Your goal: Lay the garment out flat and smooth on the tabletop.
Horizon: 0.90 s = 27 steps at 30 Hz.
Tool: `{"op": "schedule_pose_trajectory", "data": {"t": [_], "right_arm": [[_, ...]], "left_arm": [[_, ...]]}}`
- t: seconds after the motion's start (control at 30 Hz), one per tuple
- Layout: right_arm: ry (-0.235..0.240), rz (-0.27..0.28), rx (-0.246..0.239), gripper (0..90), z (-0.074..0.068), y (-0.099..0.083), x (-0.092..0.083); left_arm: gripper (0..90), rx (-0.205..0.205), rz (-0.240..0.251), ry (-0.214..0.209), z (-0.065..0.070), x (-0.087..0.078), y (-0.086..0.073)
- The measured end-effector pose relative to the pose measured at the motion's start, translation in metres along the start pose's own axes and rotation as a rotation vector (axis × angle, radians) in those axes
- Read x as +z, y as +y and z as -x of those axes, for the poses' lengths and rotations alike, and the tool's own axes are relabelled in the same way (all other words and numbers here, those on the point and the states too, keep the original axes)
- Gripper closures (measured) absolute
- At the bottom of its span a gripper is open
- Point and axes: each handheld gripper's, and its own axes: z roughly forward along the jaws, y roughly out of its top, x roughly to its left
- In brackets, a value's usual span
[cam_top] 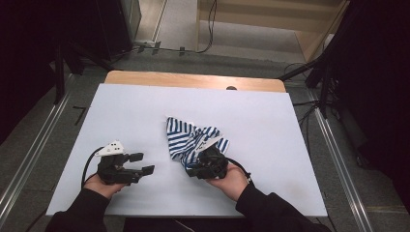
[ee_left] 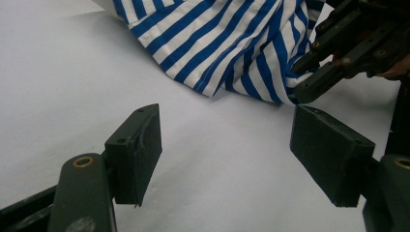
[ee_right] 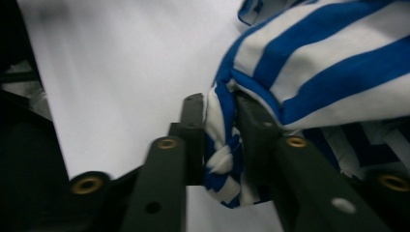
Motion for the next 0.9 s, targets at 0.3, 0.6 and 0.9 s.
{"op": "schedule_pose_trajectory", "data": {"t": [0.3, 0.6, 0.9], "right_arm": [[-0.009, 0.07, -0.03, 48.4, -0.011, 0.002, -0.041], [-0.1, 0.207, -0.015, 42.4, 0.003, 0.01, -0.093], [-0.166, 0.248, 0.064, 34.5, 0.046, 0.022, -0.107]], "left_arm": [[27.4, 0.005, -0.004, 0.001, 0.0, 0.0, 0.0], [27.4, 0.007, -0.011, 0.004, 0.0, 0.002, 0.0], [27.5, 0.008, -0.015, 0.004, 0.0, 0.003, 0.0]]}}
